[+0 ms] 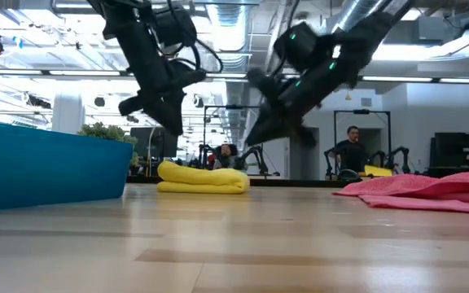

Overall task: Fold microfiber towels
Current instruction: Put the yellow microfiber towel into the blue bin

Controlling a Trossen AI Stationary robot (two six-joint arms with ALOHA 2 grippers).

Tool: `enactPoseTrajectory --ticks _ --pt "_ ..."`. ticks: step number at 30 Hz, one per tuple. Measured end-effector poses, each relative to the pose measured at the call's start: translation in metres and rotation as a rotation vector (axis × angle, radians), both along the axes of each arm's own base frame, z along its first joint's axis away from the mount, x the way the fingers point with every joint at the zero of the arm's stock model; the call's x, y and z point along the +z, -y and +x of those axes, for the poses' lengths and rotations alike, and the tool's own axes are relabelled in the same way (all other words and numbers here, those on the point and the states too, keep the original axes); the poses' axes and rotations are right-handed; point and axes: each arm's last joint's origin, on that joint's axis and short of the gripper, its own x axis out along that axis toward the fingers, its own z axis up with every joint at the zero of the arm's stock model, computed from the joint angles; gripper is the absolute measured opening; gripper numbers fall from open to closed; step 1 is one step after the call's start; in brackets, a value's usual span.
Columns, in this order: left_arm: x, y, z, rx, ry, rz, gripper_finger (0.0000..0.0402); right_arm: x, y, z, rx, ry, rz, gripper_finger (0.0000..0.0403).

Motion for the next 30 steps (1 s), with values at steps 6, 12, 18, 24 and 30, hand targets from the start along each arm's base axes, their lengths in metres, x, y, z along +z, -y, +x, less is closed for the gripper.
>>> enactPoseTrajectory --ticks 6,12,18,24,30 --pt "-0.015 0.0 0.0 -0.03 -0.038 -0.045 0.0142 0.048 -0.012 -0.041 0.035 -0.088 -0.038 0.0035" --pt "-0.041 -0.015 0.005 0.101 -0.062 -0.166 0.0261 0.086 -0.028 -0.08 -0.047 -0.119 -0.151 0.0033" --pt "-0.077 -0.022 0.016 0.134 -0.095 -0.313 0.032 0.106 -0.038 -0.099 -0.125 -0.092 -0.26 0.0031" --pt "-0.089 -0.023 0.031 0.177 -0.031 -0.316 0.0324 0.106 -0.038 -0.107 -0.152 -0.14 -0.287 0.0031" --pt "-0.095 -0.02 0.041 0.161 0.024 -0.296 0.0245 0.102 -0.039 -0.111 -0.149 -0.2 -0.289 0.0027"
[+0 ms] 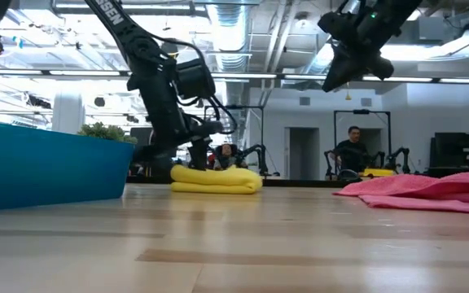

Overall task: Fold microfiber towels
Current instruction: Put the yellow microfiber towel into the blue bin

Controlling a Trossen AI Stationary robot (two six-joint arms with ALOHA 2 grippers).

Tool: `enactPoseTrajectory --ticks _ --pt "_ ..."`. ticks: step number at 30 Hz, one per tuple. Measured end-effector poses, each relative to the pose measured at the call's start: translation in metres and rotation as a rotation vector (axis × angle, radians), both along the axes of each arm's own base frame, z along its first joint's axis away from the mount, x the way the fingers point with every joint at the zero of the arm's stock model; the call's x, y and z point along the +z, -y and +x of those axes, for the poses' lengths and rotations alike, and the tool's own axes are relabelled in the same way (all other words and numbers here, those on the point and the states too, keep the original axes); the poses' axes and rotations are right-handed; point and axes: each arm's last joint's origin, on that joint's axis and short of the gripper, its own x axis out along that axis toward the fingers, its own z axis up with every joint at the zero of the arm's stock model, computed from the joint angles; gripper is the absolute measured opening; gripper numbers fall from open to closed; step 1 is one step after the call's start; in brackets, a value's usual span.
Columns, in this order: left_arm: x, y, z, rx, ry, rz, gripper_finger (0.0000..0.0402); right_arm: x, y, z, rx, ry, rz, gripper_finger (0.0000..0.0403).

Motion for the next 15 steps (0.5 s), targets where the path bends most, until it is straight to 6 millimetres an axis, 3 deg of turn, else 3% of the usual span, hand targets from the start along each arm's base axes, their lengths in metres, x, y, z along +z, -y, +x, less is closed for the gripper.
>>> enactPoseTrajectory --ticks 9,15 --pt "0.001 -0.001 0.013 0.077 0.106 0.091 0.0029 -0.001 0.0 -0.002 -0.013 -0.027 -0.011 0.0026" --pt "0.005 -0.003 0.018 0.101 0.18 0.101 0.0008 -0.002 0.0 -0.003 -0.016 -0.039 -0.006 0.0026"
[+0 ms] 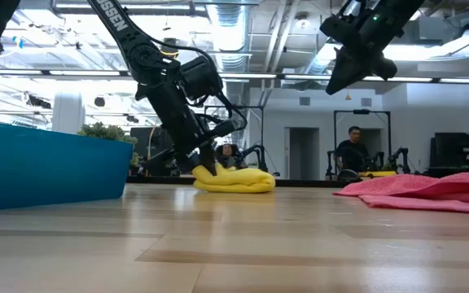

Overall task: Fold microfiber towels
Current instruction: Put the yellow microfiber towel into the blue bin

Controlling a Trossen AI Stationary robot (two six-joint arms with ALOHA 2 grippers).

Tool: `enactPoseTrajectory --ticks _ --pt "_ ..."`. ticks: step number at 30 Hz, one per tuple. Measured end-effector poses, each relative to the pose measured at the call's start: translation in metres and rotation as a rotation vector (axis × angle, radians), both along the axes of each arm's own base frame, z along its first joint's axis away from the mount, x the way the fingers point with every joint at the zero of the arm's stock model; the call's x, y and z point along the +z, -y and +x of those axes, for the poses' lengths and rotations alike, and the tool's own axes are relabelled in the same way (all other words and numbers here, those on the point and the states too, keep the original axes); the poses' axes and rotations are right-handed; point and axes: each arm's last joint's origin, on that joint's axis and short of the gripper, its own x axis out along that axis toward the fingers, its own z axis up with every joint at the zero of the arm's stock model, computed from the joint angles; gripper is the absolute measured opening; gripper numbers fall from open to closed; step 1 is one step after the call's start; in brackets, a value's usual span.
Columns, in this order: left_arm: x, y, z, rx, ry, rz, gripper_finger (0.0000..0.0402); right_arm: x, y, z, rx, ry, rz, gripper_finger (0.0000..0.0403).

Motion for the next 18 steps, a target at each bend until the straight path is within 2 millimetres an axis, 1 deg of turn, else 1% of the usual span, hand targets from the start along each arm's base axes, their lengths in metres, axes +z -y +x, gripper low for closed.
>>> enactPoseTrajectory --ticks 4,8,14,18 --pt "0.006 0.0 0.003 0.0 0.066 -0.026 0.0005 -0.002 -0.001 -0.004 -0.007 -0.034 0.014 0.0028" --pt "0.017 0.001 0.007 -0.008 0.156 -0.038 0.0003 -0.001 -0.003 -0.009 -0.014 -0.047 0.028 0.0025" --pt "0.049 0.003 0.001 -0.027 0.238 0.009 0.0003 0.008 -0.005 -0.021 -0.019 -0.013 0.027 0.0024" --pt "0.078 0.006 -0.008 -0.033 0.302 0.044 0.0003 0.015 -0.006 -0.028 -0.019 0.025 0.021 0.0026"
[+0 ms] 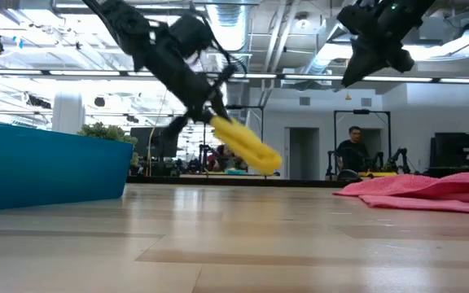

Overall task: Fold microfiber towels
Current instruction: Put the yellow microfiber towel into the blue bin

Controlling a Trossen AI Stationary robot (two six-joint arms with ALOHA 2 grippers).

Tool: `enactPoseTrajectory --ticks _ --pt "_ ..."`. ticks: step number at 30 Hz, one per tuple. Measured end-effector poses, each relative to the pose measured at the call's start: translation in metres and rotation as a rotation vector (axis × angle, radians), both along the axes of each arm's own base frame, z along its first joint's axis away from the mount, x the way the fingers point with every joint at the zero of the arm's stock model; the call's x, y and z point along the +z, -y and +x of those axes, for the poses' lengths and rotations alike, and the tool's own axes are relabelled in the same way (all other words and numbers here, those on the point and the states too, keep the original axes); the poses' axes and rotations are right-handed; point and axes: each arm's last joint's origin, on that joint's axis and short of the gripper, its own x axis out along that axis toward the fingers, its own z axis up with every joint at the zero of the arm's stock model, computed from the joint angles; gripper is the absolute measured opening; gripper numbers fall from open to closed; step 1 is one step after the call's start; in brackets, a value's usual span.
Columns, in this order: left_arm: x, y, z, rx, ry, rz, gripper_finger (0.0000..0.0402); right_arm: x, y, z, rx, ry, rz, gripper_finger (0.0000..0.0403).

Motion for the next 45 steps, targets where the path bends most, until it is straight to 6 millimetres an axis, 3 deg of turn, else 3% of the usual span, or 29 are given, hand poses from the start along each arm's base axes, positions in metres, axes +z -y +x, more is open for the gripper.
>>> enactPoseTrajectory --ticks 6,11,16,20,26,31,38,45 --pt "0.051 0.02 -0.041 -0.014 -0.026 0.017 0.0003 0.005 -0.001 -0.005 0.012 0.019 -0.014 0.0023" --pt "0.087 0.055 -0.09 0.091 -0.052 -0.022 0.0003 0.005 -0.001 -0.006 0.023 0.016 -0.024 0.0025" --pt "0.101 0.103 -0.138 0.26 -0.062 -0.094 0.0003 0.005 -0.001 -0.005 0.024 0.015 -0.025 0.0028" --pt "0.1 0.138 -0.163 0.317 -0.039 -0.153 0.0003 0.005 -0.001 -0.005 0.024 0.016 -0.025 0.0025" --pt "0.093 0.182 -0.173 0.258 -0.032 -0.302 0.0003 0.005 -0.001 -0.005 0.024 0.016 -0.025 0.0024" --pt "0.092 0.204 -0.184 0.236 0.006 -0.398 0.0003 0.006 -0.001 -0.005 0.02 0.027 -0.022 0.0028" --pt "0.106 0.211 -0.191 0.182 0.041 -0.385 0.0003 0.006 -0.001 -0.005 0.009 0.034 -0.01 0.0024" --pt "0.133 0.201 -0.202 0.128 -0.013 -0.246 0.0003 0.006 -0.001 -0.005 0.008 0.035 -0.01 0.0028"
